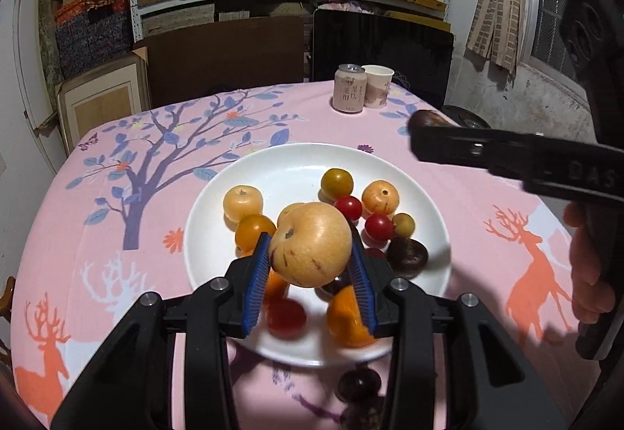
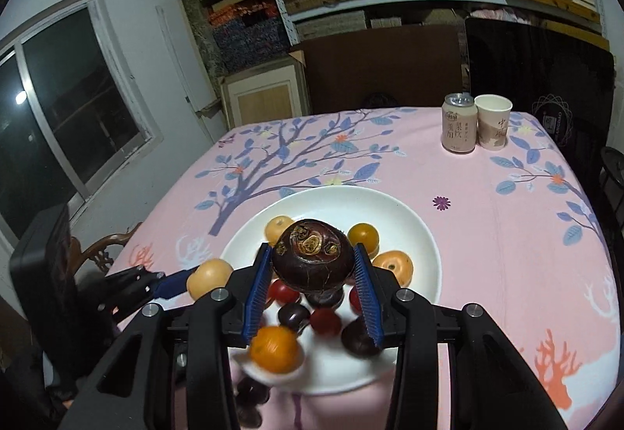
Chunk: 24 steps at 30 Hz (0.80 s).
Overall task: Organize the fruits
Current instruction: 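Carry the mangosteen and yellow fruit onto the white plate and open both tools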
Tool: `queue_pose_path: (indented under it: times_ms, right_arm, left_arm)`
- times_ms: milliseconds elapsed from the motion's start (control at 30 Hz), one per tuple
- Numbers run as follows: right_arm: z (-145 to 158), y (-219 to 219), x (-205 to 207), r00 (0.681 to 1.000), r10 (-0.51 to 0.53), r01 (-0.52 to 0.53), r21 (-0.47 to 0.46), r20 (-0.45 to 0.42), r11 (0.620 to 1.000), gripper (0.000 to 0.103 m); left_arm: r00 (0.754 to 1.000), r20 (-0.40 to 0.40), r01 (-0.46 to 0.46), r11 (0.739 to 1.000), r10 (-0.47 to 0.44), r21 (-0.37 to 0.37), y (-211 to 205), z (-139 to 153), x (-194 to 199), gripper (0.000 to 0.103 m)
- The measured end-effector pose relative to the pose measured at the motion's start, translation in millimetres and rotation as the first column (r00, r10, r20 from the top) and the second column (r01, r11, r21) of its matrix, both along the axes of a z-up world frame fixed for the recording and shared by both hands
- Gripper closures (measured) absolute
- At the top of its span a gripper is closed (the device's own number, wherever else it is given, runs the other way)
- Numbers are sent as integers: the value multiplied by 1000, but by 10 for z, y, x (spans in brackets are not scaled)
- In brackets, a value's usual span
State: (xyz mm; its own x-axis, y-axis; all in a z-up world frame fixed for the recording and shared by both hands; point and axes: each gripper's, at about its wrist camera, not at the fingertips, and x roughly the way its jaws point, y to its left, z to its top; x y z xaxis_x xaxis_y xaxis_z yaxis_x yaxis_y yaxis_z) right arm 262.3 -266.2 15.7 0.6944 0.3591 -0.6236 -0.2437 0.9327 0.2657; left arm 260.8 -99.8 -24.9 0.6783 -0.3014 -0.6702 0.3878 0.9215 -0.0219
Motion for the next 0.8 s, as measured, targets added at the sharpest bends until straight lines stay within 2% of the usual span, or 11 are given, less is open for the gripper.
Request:
queue_pose_path:
  times_ms: [167,333,367,400,433,467,500,633,800]
  right_arm:
    - [-268,57,363,998,-16,16,-8,-56,1000,61]
    - [-383,140,506,998,-11,9,-37,-60,999,60]
    - [-387,146,521,998,-19,17,-42,-53,999,58]
    - [-386,149,532,999,-24,22,-41,-46,999,47]
    - [-368,146,528,999,-38,37,-43,-33,998,41]
    - [-346,144,520,999,-44,43,-39,-20,998,41]
    - [-325,140,515,999,-43,43,-31,-17,999,41]
    - [-253,119,430,999,-41,41,-25,-9,999,41]
    - [-203,81,162,999,-36,36,-7,0,999,41]
  left_arm:
    - [999,-50,-7,1000,7,2,-29,-198,292,64]
    - [998,-60,-5,1000,5,-1,-25,-268,436,64]
    - [998,-58,-7,1000,7,-1,-24,-274,451,62]
    - [998,-55,-12,1000,11,-1,-21,-275,465,56]
    - [999,-43,-25,1000,25,-4,-5,-262,457,40]
    - [999,-25,-38,999,38,-11,13,-239,433,29]
    - [999,-3,-50,999,50,-21,40,-205,404,27]
    - [998,21,-59,998,59,-16,88,-110,304,26]
    - [998,13,-63,997,64,-33,200,-47,58,24]
